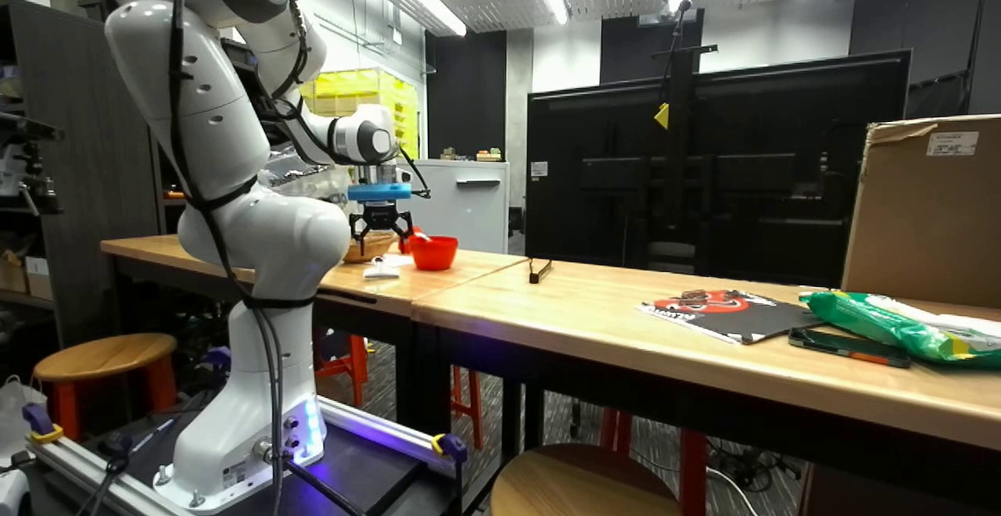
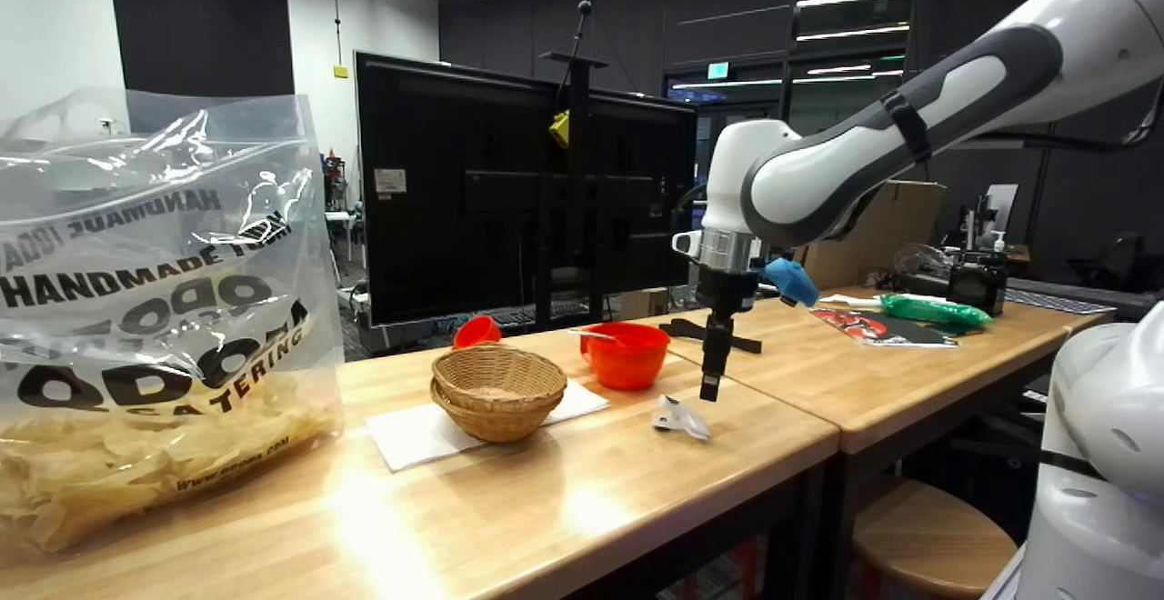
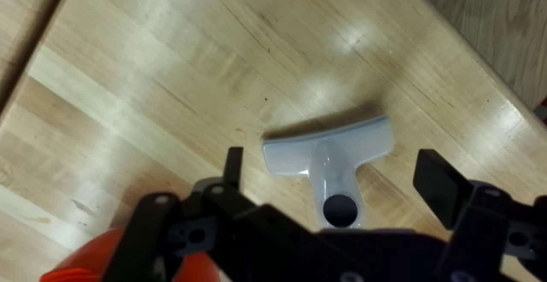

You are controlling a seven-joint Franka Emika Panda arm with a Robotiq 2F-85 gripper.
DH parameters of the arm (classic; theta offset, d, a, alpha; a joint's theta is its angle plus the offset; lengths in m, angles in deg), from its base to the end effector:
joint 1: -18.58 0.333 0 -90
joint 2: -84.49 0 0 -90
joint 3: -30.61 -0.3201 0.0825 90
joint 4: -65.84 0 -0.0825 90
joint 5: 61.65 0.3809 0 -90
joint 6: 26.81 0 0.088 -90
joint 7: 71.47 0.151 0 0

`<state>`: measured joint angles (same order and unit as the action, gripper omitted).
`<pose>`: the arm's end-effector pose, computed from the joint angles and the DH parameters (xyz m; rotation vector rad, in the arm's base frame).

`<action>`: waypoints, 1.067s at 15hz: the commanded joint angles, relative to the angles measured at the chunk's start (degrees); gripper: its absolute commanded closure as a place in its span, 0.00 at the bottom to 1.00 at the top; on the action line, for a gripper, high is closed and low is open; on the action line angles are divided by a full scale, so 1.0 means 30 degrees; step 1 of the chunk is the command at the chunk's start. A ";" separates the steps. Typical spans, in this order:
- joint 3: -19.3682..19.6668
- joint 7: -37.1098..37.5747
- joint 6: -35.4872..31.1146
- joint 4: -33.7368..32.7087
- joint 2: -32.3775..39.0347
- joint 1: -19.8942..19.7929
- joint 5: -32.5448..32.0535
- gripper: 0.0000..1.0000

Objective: Move the white clip to the right

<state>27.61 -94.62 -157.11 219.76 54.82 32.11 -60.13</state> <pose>0.3624 0.1073 0.3647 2.9518 1.0292 0.1638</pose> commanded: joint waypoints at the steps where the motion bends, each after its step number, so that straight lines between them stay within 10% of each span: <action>1: 0.0631 -0.1719 -0.0729 -0.0678 0.1117 0.0982 0.0740 0.00; 11: 0.0653 -0.3950 -0.1386 -0.0610 0.2673 0.2133 0.3446 0.00; 12: 0.0687 -0.4033 -0.1483 -0.0642 0.2720 0.2073 0.3500 0.25; 16: 0.0694 -0.3920 -0.1600 -0.0678 0.2465 0.1843 0.3282 0.44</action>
<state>29.47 -105.02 -161.37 217.59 61.98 37.90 -51.10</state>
